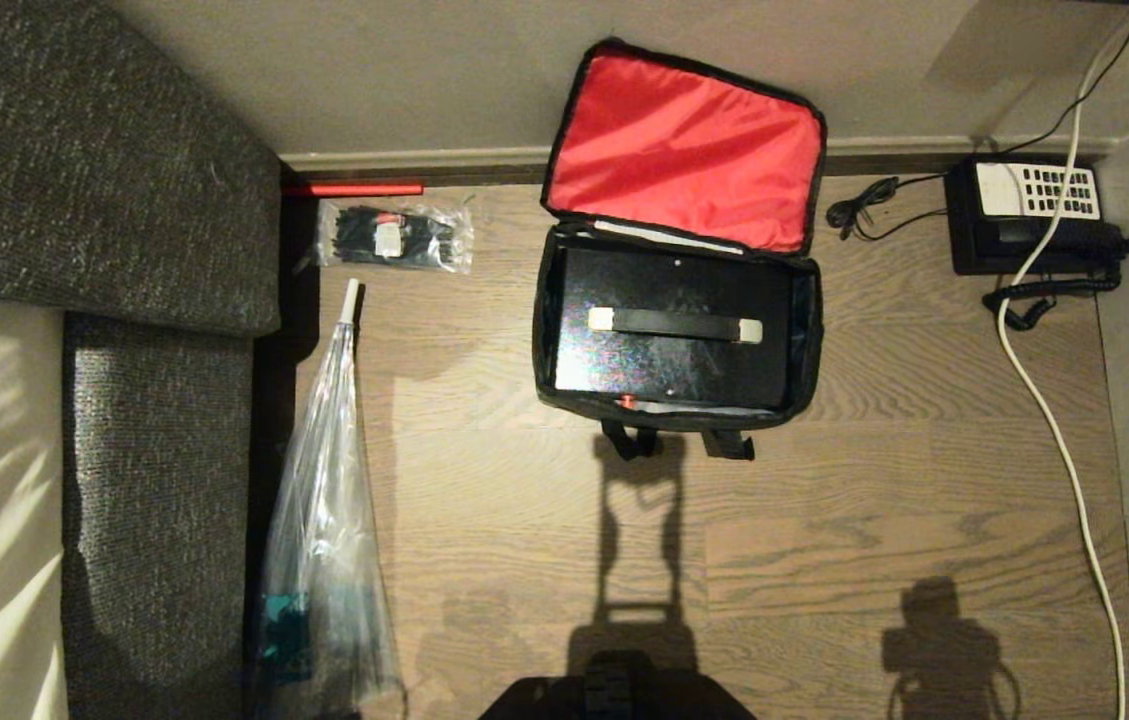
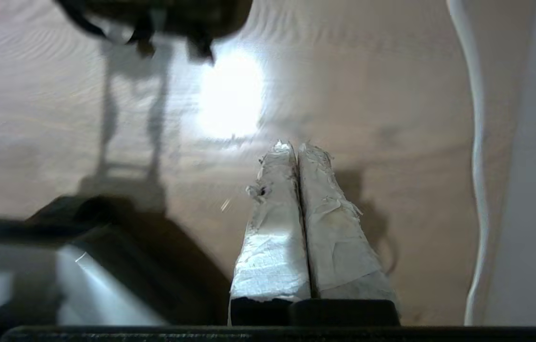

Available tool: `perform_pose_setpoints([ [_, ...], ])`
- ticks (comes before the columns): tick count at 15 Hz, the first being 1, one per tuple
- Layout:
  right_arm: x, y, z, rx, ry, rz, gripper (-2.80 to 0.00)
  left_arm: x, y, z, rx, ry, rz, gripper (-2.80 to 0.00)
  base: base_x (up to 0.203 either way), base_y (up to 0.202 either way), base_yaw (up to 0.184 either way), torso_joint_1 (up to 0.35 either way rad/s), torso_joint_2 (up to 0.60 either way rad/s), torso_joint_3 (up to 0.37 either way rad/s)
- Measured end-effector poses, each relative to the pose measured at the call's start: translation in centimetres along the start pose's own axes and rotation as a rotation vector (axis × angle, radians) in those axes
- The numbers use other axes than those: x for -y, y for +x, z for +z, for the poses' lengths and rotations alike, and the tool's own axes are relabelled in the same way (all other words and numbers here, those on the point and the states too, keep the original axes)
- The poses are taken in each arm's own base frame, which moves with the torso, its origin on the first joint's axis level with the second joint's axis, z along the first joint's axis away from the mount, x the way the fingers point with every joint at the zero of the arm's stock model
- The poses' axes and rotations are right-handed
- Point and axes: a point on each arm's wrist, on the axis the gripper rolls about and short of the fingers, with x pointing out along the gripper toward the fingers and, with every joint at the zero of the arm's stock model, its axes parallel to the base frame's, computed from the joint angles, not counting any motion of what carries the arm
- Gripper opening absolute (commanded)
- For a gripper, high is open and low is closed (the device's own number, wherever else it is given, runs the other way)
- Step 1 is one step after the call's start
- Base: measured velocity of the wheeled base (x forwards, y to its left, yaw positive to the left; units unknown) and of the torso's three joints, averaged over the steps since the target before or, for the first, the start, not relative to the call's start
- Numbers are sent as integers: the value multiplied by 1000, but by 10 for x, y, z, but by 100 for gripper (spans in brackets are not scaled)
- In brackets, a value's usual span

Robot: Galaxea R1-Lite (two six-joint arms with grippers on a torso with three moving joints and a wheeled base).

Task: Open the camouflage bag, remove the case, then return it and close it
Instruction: Grip the handle

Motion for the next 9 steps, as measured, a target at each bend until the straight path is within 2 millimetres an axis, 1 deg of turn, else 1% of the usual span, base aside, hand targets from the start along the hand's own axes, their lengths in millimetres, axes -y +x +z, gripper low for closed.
perform_pose_setpoints([
  [2, 1, 5, -4, 54, 15, -35, -280, 0, 0, 0, -2, 5, -1, -280, 0, 0, 0, 0, 0, 0],
  [4, 1, 6, -8, 44, 69, -54, -280, 0, 0, 0, 0, 1, 1, -280, 0, 0, 0, 0, 0, 0],
  [9, 1, 6, -10, 36, 80, -53, -280, 0, 0, 0, 0, 1, 0, -280, 0, 0, 0, 0, 0, 0],
])
